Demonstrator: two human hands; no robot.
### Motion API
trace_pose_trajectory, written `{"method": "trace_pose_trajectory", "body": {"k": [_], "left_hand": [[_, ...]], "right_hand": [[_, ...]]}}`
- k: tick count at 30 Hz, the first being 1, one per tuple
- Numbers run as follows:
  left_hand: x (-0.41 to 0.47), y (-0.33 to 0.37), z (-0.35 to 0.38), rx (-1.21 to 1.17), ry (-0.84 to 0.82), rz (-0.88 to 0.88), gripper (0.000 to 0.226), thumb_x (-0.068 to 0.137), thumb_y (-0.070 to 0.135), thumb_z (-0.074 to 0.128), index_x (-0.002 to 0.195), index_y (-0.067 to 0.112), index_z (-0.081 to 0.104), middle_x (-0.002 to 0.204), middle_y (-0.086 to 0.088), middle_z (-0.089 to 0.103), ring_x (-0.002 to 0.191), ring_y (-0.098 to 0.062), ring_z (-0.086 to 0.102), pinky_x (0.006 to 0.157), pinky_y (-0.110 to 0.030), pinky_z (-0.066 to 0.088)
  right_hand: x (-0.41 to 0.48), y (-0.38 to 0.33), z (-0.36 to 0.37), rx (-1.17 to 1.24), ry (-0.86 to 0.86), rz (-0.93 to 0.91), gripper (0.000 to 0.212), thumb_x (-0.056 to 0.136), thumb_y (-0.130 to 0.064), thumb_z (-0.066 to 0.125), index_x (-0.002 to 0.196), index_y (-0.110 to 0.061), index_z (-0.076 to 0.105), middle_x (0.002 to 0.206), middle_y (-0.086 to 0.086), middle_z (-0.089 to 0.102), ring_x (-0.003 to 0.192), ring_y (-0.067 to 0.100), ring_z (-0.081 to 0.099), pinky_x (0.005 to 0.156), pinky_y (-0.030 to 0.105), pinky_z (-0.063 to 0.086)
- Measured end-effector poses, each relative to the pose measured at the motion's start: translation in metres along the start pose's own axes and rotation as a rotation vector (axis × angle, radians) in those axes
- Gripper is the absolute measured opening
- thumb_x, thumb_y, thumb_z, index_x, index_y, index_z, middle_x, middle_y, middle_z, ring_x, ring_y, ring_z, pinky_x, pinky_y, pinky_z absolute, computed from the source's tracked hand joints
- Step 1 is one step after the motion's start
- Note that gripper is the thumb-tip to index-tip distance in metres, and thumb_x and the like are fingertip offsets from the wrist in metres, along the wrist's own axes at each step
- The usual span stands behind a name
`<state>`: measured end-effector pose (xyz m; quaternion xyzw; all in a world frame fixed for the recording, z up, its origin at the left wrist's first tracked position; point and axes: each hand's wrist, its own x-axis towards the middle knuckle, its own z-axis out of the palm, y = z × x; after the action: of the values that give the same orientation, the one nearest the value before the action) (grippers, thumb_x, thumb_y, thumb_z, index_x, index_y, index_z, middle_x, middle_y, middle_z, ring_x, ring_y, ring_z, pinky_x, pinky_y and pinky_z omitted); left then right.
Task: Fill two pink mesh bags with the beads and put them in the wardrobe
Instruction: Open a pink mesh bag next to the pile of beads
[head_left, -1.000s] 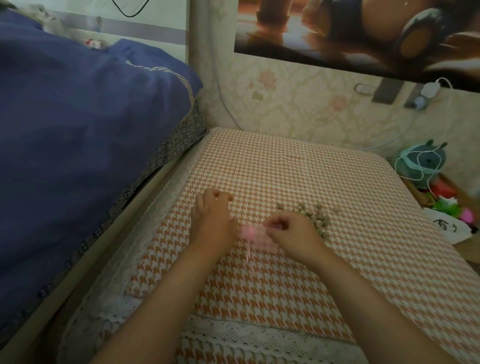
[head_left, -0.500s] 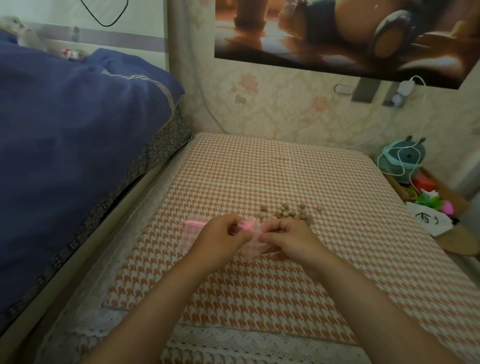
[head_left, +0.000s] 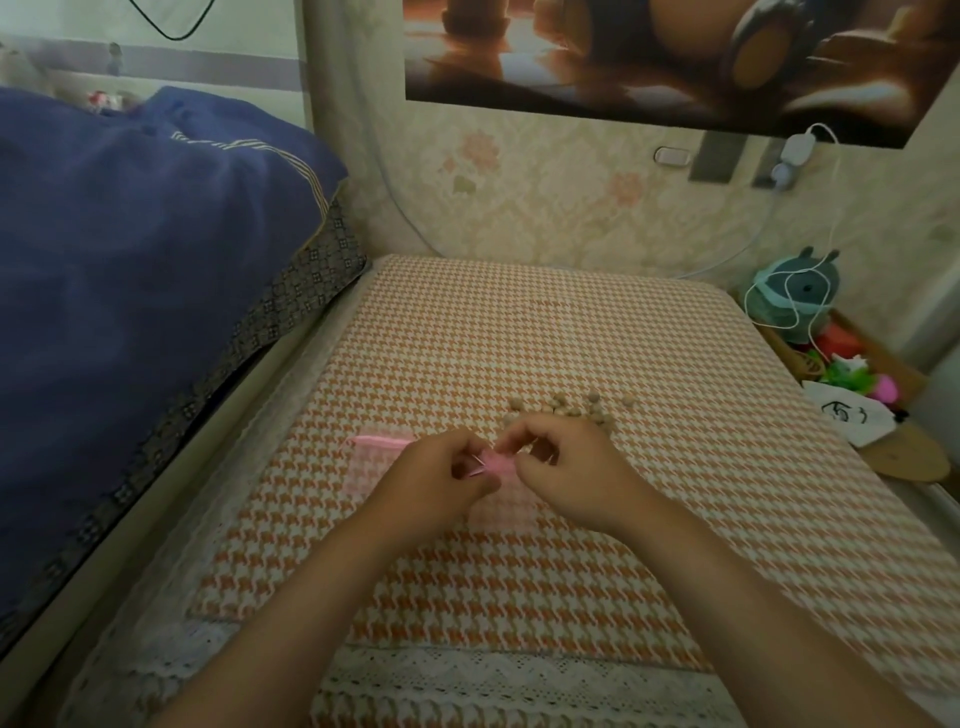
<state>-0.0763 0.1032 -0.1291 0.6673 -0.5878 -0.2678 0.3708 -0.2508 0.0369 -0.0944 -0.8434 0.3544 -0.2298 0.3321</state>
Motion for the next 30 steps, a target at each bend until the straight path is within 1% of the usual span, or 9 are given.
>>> {"method": "trace_pose_trajectory", "body": {"k": [3, 5, 8, 11, 14, 17, 22, 26, 30], "left_hand": [[0.0, 0.0, -0.003, -0.026, -0.016, 0.008, 0.011, 0.086, 0.029, 0.077, 0.094, 0.027, 0.069, 0.079, 0.002, 0.071, 0.068, -0.008, 0.065, 0.062, -0.022, 0.05], [-0.001, 0.001, -0.005, -0.033, -0.04, 0.03, 0.011, 0.087, 0.029, 0.077, 0.094, 0.029, 0.069, 0.076, 0.003, 0.07, 0.064, -0.004, 0.062, 0.059, -0.021, 0.049], [-0.004, 0.003, -0.008, -0.04, -0.085, 0.041, 0.019, 0.089, 0.028, 0.075, 0.103, 0.032, 0.063, 0.071, 0.006, 0.071, 0.06, -0.005, 0.06, 0.057, -0.021, 0.046], [-0.007, 0.008, -0.011, -0.106, -0.11, 0.034, 0.012, 0.097, 0.023, 0.062, 0.105, 0.032, 0.06, 0.074, 0.006, 0.074, 0.063, -0.007, 0.064, 0.059, -0.027, 0.048], [-0.008, 0.01, -0.016, -0.073, -0.098, 0.056, 0.016, 0.1, 0.015, 0.058, 0.101, 0.03, 0.061, 0.075, 0.0, 0.075, 0.058, 0.0, 0.063, 0.055, -0.027, 0.048], [-0.008, 0.01, -0.018, -0.104, -0.083, 0.103, 0.02, 0.097, 0.011, 0.062, 0.103, 0.03, 0.061, 0.076, 0.0, 0.076, 0.072, -0.01, 0.072, 0.071, -0.036, 0.058], [-0.006, 0.01, -0.019, -0.135, -0.049, 0.142, 0.013, 0.094, 0.009, 0.068, 0.097, 0.022, 0.071, 0.081, 0.002, 0.076, 0.069, -0.014, 0.073, 0.07, -0.037, 0.061], [-0.004, 0.009, -0.02, -0.062, -0.031, 0.099, 0.01, 0.093, 0.009, 0.069, 0.093, 0.017, 0.074, 0.078, 0.003, 0.076, 0.067, -0.011, 0.073, 0.073, -0.038, 0.062], [-0.005, 0.012, -0.021, 0.078, -0.077, 0.066, 0.017, 0.095, 0.016, 0.065, 0.086, 0.029, 0.071, 0.076, 0.006, 0.074, 0.07, -0.012, 0.07, 0.072, -0.04, 0.06]], "right_hand": [[-0.001, 0.001, -0.002, -0.036, -0.012, -0.007, 0.011, 0.083, -0.046, 0.063, 0.089, -0.04, 0.071, 0.087, -0.033, 0.067, 0.069, 0.005, 0.064, 0.068, 0.033, 0.058], [0.0, 0.002, -0.002, -0.053, -0.033, -0.003, 0.012, 0.087, -0.049, 0.07, 0.089, -0.038, 0.073, 0.081, -0.031, 0.067, 0.062, -0.001, 0.059, 0.063, 0.025, 0.052], [0.002, 0.004, -0.001, -0.06, -0.046, 0.02, 0.01, 0.086, -0.044, 0.076, 0.089, -0.035, 0.076, 0.086, -0.021, 0.072, 0.067, -0.001, 0.062, 0.071, 0.029, 0.057], [0.003, 0.006, -0.002, -0.042, -0.05, 0.038, 0.003, 0.088, -0.034, 0.076, 0.088, -0.033, 0.078, 0.082, -0.019, 0.072, 0.074, 0.002, 0.066, 0.078, 0.034, 0.059], [0.003, 0.008, -0.005, 0.007, -0.041, 0.059, 0.006, 0.09, -0.027, 0.075, 0.088, -0.03, 0.08, 0.075, -0.021, 0.07, 0.07, -0.001, 0.064, 0.074, 0.031, 0.057], [0.004, 0.007, -0.007, 0.073, -0.027, 0.076, 0.009, 0.091, -0.022, 0.074, 0.087, -0.028, 0.08, 0.073, -0.014, 0.071, 0.067, -0.002, 0.063, 0.069, 0.024, 0.054], [0.005, 0.005, -0.01, 0.118, -0.048, 0.092, 0.013, 0.092, -0.021, 0.072, 0.083, -0.028, 0.078, 0.072, -0.013, 0.072, 0.068, -0.002, 0.064, 0.067, 0.02, 0.051], [0.003, 0.005, -0.01, 0.076, -0.055, 0.081, 0.011, 0.091, -0.027, 0.074, 0.082, -0.032, 0.078, 0.079, -0.006, 0.075, 0.074, 0.009, 0.069, 0.076, 0.034, 0.06], [0.003, 0.006, -0.012, -0.058, -0.111, 0.07, 0.007, 0.092, -0.031, 0.072, 0.085, -0.03, 0.075, 0.082, -0.009, 0.073, 0.077, 0.007, 0.067, 0.08, 0.039, 0.059]]}}
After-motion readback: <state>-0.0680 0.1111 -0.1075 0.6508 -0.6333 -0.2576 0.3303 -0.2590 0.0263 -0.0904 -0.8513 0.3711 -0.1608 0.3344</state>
